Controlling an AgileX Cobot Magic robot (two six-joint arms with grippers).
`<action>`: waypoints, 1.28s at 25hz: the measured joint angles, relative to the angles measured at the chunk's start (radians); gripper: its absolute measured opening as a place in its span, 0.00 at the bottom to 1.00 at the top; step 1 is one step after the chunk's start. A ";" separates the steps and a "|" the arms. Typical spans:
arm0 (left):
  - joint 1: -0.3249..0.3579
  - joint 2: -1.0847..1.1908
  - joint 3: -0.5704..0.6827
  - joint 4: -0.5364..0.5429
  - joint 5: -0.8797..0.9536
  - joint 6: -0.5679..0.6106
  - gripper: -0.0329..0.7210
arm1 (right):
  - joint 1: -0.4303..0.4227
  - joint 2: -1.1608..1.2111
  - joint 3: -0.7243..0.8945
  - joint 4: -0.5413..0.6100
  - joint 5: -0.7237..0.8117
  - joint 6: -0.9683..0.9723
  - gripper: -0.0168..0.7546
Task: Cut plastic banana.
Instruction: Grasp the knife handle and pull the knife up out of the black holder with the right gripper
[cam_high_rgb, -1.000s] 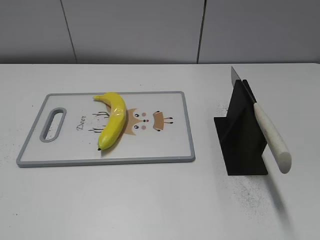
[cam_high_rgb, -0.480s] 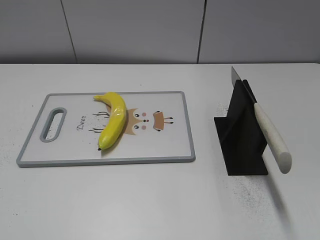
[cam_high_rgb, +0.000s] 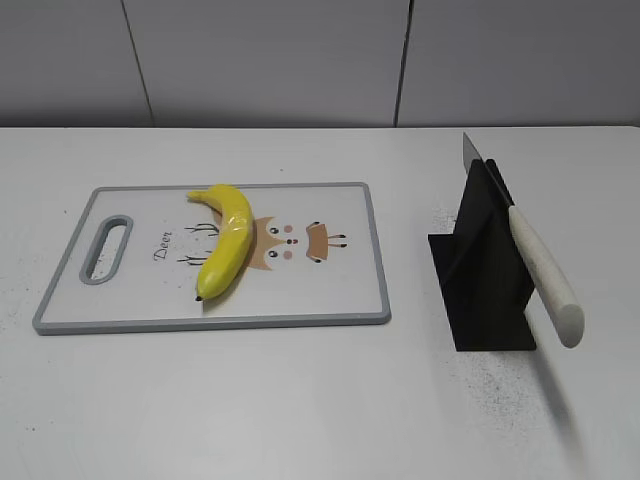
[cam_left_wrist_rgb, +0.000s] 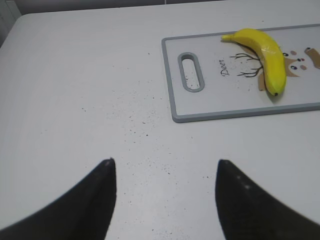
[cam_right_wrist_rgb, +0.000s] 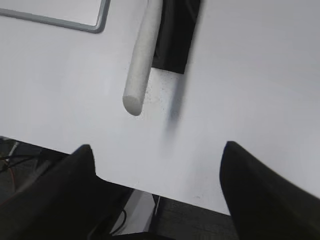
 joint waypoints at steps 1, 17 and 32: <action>0.000 0.000 0.000 0.000 0.000 0.000 0.82 | 0.026 0.029 -0.017 -0.017 0.000 0.012 0.78; 0.000 0.000 0.000 0.000 0.000 0.000 0.82 | 0.084 0.378 -0.085 -0.054 -0.022 0.101 0.78; 0.000 0.000 0.000 0.000 0.000 0.000 0.82 | 0.084 0.656 -0.087 -0.071 -0.157 0.086 0.76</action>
